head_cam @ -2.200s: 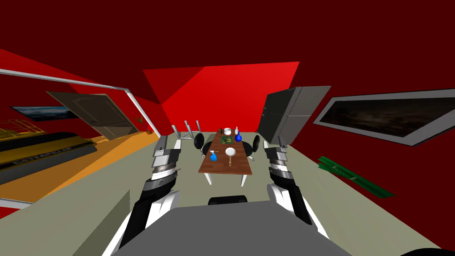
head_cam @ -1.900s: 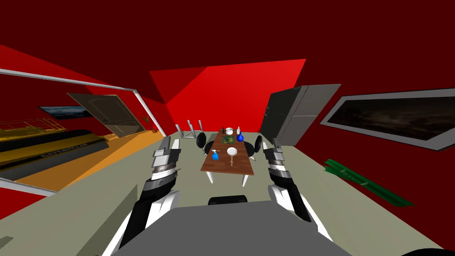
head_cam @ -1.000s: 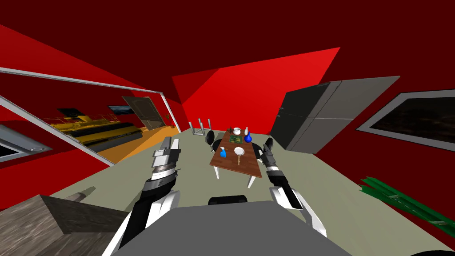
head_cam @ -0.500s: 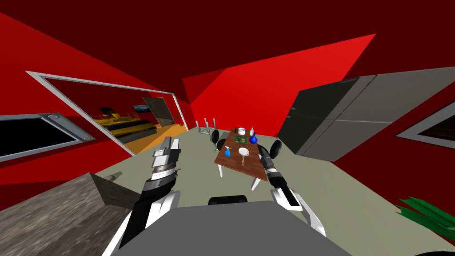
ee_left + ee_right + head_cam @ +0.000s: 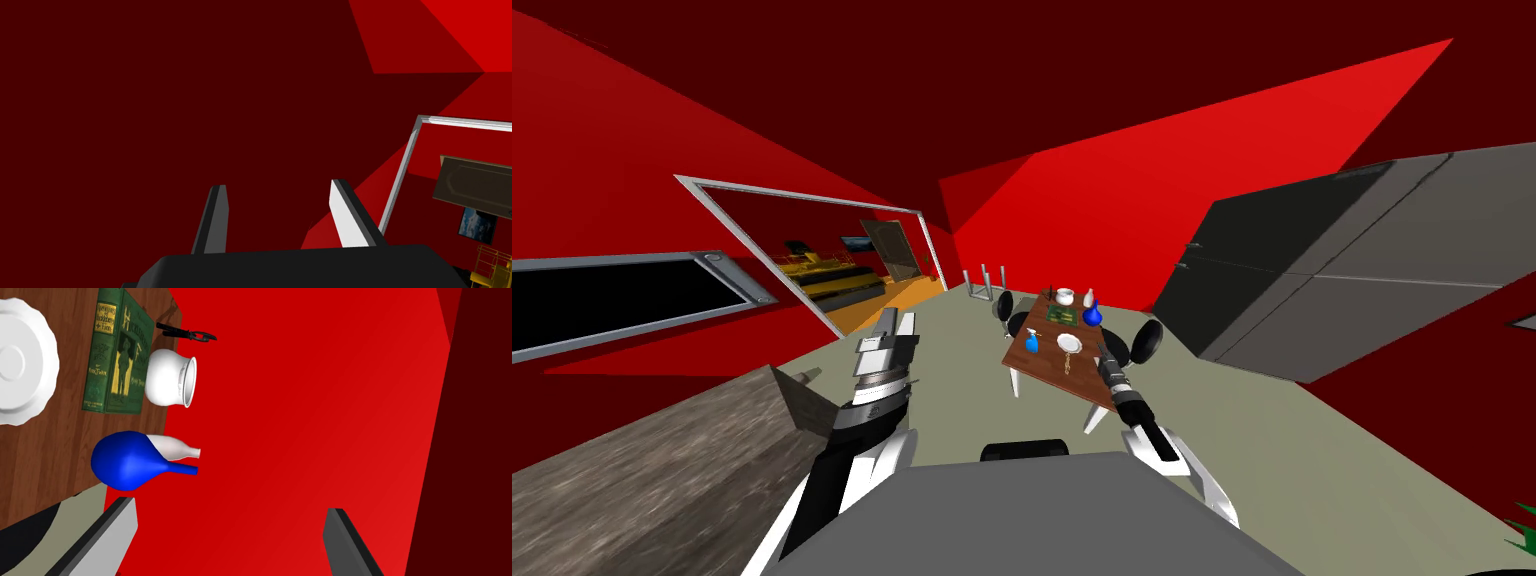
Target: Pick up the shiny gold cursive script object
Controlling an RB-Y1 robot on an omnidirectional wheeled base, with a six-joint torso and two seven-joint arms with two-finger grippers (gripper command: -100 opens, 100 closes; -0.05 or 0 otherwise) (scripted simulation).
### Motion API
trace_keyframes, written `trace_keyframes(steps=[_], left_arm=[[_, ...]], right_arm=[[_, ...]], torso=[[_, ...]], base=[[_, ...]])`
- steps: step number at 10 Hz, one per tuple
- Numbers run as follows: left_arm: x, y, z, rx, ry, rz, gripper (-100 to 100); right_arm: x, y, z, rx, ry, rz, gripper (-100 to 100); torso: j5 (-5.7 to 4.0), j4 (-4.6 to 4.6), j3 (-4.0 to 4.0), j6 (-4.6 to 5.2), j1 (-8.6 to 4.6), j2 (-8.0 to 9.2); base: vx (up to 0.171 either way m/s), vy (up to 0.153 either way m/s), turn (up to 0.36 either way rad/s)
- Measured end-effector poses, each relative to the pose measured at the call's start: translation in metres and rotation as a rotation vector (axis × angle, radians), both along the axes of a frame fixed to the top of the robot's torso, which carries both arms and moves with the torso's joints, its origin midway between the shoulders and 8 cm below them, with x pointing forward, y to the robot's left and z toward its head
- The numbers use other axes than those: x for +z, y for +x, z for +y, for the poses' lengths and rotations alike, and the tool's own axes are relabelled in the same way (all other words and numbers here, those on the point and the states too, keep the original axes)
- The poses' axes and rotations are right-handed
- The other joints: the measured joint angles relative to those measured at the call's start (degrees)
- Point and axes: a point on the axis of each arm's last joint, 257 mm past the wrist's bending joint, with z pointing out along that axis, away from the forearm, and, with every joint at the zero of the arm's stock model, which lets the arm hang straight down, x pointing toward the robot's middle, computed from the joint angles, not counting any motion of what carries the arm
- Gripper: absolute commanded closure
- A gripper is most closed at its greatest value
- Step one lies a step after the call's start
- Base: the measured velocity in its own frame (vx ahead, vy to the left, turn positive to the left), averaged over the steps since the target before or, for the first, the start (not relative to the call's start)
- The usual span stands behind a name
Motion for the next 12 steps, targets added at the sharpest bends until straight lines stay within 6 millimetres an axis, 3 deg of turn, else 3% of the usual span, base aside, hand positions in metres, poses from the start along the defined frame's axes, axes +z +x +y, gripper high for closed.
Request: trace_keyframes(steps=[7,12], left_arm=[[0.000,0.000,0.000,0.000,0.000,0.000,0],[0.000,0.000,0.000,0.000,0.000,0.000,0]], right_arm=[[-0.093,-0.018,-0.021,-0.020,-0.051,0.238,-100],[-0.146,-0.033,-0.038,-0.032,-0.085,0.378,-100]], torso=[[0.00,-0.01,-0.02,0.02,-0.03,-0.03],[-0.01,0.00,-0.02,-0.04,-0.06,-0.05]], base=[[-0.001,0.024,0.129],[0.006,0.018,0.177]])
